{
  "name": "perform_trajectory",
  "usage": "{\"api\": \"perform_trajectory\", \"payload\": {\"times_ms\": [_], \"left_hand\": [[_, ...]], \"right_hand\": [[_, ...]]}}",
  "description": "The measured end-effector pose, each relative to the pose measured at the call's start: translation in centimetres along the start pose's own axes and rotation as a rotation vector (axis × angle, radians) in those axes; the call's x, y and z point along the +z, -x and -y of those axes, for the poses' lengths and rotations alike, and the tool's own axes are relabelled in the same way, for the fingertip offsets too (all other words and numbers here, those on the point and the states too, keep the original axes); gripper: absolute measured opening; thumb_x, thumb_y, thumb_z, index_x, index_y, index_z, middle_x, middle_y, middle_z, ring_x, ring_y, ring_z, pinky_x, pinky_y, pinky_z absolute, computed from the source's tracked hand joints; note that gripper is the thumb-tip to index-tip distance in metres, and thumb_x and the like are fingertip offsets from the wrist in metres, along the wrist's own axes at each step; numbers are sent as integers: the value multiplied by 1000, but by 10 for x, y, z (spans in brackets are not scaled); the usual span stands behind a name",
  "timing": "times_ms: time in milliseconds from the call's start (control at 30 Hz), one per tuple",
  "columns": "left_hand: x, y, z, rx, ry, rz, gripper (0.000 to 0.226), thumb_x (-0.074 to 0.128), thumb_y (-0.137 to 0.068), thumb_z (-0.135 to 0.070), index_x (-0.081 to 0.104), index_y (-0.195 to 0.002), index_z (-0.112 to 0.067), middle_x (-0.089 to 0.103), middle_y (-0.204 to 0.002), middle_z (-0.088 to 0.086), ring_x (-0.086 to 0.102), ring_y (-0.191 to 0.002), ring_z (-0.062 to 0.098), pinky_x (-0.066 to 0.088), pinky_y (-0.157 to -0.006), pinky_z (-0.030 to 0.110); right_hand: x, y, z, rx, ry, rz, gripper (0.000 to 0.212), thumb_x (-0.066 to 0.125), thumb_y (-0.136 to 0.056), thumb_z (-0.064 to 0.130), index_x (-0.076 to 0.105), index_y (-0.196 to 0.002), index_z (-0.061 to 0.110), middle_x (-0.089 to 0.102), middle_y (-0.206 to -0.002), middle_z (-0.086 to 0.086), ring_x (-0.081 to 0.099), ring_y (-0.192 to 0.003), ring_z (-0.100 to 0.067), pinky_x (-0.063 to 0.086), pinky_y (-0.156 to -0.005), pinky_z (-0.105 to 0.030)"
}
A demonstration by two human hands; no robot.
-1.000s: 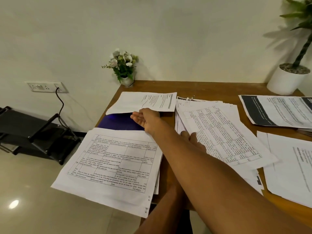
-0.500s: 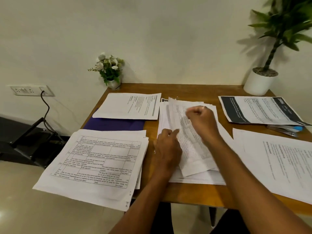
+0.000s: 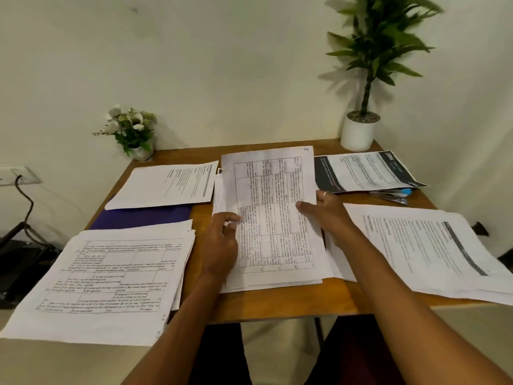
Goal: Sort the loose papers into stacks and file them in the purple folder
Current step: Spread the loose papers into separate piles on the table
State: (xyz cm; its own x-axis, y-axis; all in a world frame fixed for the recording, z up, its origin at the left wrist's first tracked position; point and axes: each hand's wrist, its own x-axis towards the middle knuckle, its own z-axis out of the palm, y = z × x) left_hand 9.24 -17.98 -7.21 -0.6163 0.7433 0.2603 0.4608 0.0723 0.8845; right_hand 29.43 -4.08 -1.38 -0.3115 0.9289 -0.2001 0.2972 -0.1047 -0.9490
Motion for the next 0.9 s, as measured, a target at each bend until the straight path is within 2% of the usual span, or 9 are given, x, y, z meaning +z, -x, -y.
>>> {"api": "perform_trajectory", "payload": {"times_ms": [100,233,367,433,533,600,700,800,900], "left_hand": [[-2,2,-6,4,-25,16,13,54,-104,-17,61,-111,-25,65,-110,-13,68,-92,12,53,-59,14],[-5,4,-17,-16,-46,-1,21,57,-103,-19,58,-124,-20,60,-116,-11,62,-97,6,47,-65,4],[-8,8,-29,-28,-76,-51,23,57,-103,-17,57,-126,-15,59,-103,-10,57,-81,3,39,-64,-6],[-10,9,-29,-31,-65,-51,20,54,-105,-20,57,-125,-17,59,-101,-13,59,-84,6,43,-66,-2],[-9,7,-22,-77,87,21,27,50,-106,-34,55,-130,-24,61,-125,-5,64,-110,18,58,-79,18],[-10,6,-20,-114,175,59,34,58,-101,-38,52,-133,-29,58,-135,-2,63,-119,20,63,-81,30],[-13,2,-23,-203,285,93,49,72,-93,-28,49,-134,-40,52,-139,-6,63,-119,23,64,-78,42],[-21,-15,-36,-291,445,74,59,75,-91,-19,48,-139,-40,53,-138,-7,70,-106,19,64,-72,39],[-44,-40,-66,-214,296,11,41,68,-95,-18,58,-134,-30,64,-122,-7,69,-96,11,61,-66,25]], "right_hand": [[0,5,1,36,-57,40,27,75,-91,36,66,-115,30,74,-110,11,73,-98,-13,58,-88,-40],[-5,7,5,10,-190,48,21,73,-91,23,70,-111,28,78,-105,7,76,-95,-19,59,-91,-50],[-6,8,21,-10,-394,-39,27,62,-93,10,71,-118,17,78,-107,-1,75,-95,-25,62,-82,-44],[-2,10,28,-16,-443,-69,27,59,-93,9,71,-116,19,78,-105,0,75,-92,-22,62,-74,-39],[4,8,30,-21,-539,-145,34,59,-92,6,67,-122,18,76,-109,0,75,-91,-21,63,-68,-37],[8,6,26,-15,-593,-193,38,60,-91,5,65,-126,19,75,-113,0,74,-94,-22,63,-72,-39],[13,7,18,10,-607,-182,34,63,-91,4,66,-121,21,74,-117,0,74,-97,-22,62,-80,-42],[15,11,13,22,-645,-130,33,62,-90,-2,70,-109,24,77,-109,1,73,-101,-23,61,-87,-45],[13,11,15,39,-749,-54,36,61,-90,-2,69,-119,18,75,-115,-4,70,-109,-27,58,-90,-47]]}}
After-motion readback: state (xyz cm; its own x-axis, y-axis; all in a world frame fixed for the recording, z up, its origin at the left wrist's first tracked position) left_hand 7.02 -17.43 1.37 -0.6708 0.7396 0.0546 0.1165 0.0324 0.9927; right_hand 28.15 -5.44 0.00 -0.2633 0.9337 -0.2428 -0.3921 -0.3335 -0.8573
